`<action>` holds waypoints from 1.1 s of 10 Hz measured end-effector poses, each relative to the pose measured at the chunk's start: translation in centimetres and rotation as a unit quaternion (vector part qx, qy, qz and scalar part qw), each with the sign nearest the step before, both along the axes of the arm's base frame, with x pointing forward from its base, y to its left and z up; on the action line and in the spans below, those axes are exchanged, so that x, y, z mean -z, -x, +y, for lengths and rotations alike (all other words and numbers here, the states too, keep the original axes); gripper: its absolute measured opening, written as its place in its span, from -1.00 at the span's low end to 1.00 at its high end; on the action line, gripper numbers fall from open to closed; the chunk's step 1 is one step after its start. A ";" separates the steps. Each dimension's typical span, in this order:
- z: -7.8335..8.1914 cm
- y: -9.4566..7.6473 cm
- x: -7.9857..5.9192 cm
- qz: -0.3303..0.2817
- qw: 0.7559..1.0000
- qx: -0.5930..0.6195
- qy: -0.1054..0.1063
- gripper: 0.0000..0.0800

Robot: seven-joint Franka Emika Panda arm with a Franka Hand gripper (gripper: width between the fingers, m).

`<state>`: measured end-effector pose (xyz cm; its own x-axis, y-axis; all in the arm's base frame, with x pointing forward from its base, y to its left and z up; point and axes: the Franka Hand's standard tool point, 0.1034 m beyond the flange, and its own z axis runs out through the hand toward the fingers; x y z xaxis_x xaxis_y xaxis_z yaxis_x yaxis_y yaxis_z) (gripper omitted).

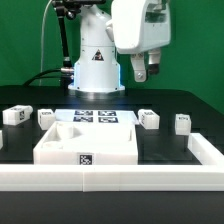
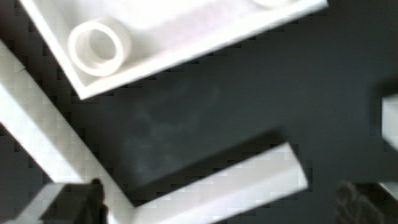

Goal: Assemble one leg

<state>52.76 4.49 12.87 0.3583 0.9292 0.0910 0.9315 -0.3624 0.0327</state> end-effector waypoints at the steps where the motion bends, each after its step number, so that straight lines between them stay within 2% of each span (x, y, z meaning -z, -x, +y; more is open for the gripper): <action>1: -0.7 0.2 0.8 -0.007 0.999 -0.033 0.018 0.62; 2: -1.7 0.7 1.8 -0.014 0.997 -0.070 0.039 0.62; 4: -4.5 1.5 2.5 -0.001 0.997 -0.061 0.047 0.62; 8: -4.1 1.5 2.6 -0.001 0.997 -0.060 0.047 0.62; 10: -4.9 2.1 4.1 -0.003 0.996 -0.081 0.047 0.62; 11: -5.7 3.2 5.6 -0.005 0.995 -0.084 0.045 0.62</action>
Offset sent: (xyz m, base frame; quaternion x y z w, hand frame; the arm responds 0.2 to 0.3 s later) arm -0.0156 -0.0459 -0.0114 0.0568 0.0139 0.0287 0.9979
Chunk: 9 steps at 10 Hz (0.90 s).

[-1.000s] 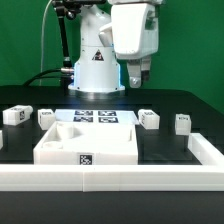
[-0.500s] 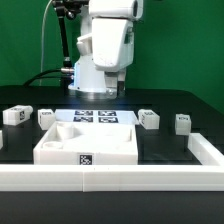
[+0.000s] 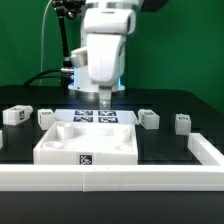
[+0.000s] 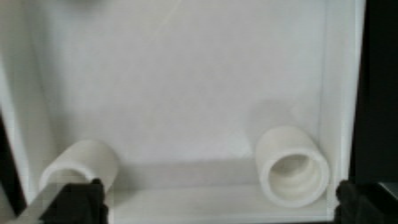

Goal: Assemble one leg

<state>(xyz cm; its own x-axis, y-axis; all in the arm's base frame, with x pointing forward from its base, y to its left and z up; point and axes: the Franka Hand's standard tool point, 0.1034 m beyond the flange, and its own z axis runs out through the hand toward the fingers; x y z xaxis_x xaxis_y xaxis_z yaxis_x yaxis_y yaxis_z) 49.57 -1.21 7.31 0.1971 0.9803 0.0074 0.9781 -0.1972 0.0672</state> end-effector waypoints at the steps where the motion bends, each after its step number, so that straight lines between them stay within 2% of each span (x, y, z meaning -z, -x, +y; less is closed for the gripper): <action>1: -0.5 0.6 1.3 0.005 1.000 0.006 -0.002 0.62; 3: -0.7 1.2 3.7 0.006 1.000 0.011 -0.008 0.62; 4: -0.7 1.4 4.5 0.006 1.000 0.013 -0.009 0.63; 9: -0.7 1.4 4.5 0.006 1.000 0.013 -0.009 0.62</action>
Offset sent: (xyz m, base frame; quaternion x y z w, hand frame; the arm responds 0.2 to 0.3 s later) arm -0.0115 -0.0021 -0.0436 -0.0113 0.0195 0.0139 0.9996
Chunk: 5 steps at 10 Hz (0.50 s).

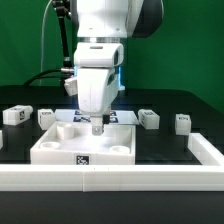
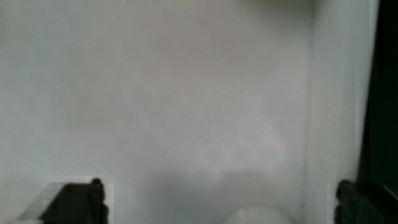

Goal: Assemble one leg

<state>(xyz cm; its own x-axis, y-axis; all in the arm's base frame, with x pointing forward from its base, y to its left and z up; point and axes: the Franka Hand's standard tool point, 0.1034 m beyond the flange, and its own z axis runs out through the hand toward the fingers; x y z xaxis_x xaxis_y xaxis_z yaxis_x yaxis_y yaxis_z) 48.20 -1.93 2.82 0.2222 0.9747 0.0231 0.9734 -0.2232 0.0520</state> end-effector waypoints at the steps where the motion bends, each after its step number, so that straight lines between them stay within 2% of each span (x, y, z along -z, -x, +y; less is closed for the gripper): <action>1: 0.0 0.0 0.0 0.000 1.000 0.000 0.000 0.62; 5: 0.0 0.0 0.0 0.000 1.000 0.000 0.000 0.62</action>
Offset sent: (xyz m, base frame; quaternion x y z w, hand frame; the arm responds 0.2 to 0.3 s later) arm -0.0171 0.0088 0.0409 0.0084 -0.0434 0.0145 0.9989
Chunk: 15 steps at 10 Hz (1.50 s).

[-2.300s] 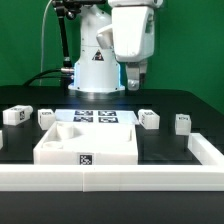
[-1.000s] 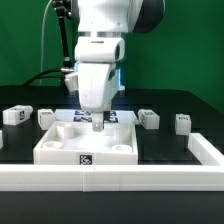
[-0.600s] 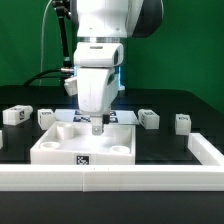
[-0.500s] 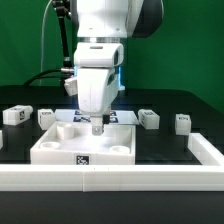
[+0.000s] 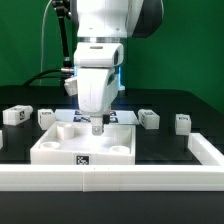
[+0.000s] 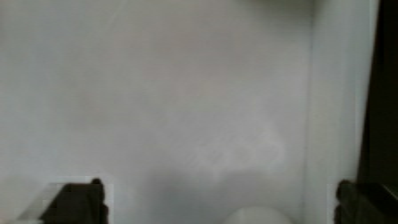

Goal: Assemble one leg

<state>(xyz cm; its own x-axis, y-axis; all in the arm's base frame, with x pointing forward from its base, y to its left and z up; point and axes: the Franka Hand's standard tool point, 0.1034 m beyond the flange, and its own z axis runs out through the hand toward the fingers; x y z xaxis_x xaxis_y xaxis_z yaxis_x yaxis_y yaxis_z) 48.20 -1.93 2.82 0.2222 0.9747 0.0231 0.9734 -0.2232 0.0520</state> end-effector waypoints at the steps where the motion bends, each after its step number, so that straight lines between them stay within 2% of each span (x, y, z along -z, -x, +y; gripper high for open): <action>1: 0.0 -0.1 0.0 -0.002 1.000 0.000 0.000 0.62; 5: 0.0 -0.2 -0.1 -0.008 1.000 0.004 -0.001 0.63; 6: 0.4 0.5 -0.3 -0.005 1.000 0.008 -0.001 0.63; 9: 1.5 1.3 -1.6 0.010 1.000 0.022 0.002 0.63; 11: 1.6 1.9 -0.6 0.023 0.999 0.023 0.002 0.63; 13: 1.4 2.2 1.3 0.038 0.999 0.027 0.000 0.63; 15: 1.4 2.3 2.0 0.044 0.998 0.041 -0.001 0.63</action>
Offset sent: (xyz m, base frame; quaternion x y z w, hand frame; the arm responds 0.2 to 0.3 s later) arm 0.0000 0.0000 0.0000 0.0000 0.0000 0.0000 1.0000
